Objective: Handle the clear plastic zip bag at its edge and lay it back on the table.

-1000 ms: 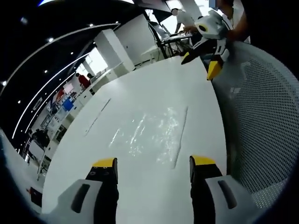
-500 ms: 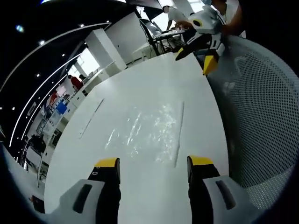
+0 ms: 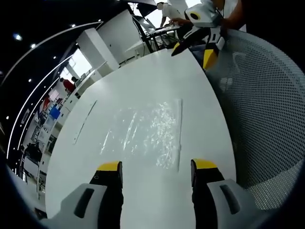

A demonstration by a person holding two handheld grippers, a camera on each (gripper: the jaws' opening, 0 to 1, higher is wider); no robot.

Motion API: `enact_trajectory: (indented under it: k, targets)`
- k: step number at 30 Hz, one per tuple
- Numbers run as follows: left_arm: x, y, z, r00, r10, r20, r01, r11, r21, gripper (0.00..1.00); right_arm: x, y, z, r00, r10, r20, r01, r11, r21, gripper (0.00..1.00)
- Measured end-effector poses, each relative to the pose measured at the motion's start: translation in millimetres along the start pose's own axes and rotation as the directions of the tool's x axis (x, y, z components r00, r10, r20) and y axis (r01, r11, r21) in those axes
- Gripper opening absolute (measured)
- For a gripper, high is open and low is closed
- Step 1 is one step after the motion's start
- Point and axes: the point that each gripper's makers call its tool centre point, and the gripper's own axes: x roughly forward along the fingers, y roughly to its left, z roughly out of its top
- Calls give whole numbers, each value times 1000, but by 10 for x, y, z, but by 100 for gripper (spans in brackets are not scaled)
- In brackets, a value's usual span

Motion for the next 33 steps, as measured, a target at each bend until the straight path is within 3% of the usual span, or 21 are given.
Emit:
enact_trajectory:
  k: [11,21,33]
  targets:
    - [103,10,-35,999,-39,-14,40,999,19,54,4,-12,-20,1000,0,-3,0,1000,1,85]
    - [204,-28,-221,995,-84,-58,84,996,2,53,9,-6,-27,1000,2,-8,-2,1000,-4,85]
    - [294,-44,-290,988,-125,-92,128,991,26,50,7,8,-22,1000,2,-14,-2,1000,-5,85]
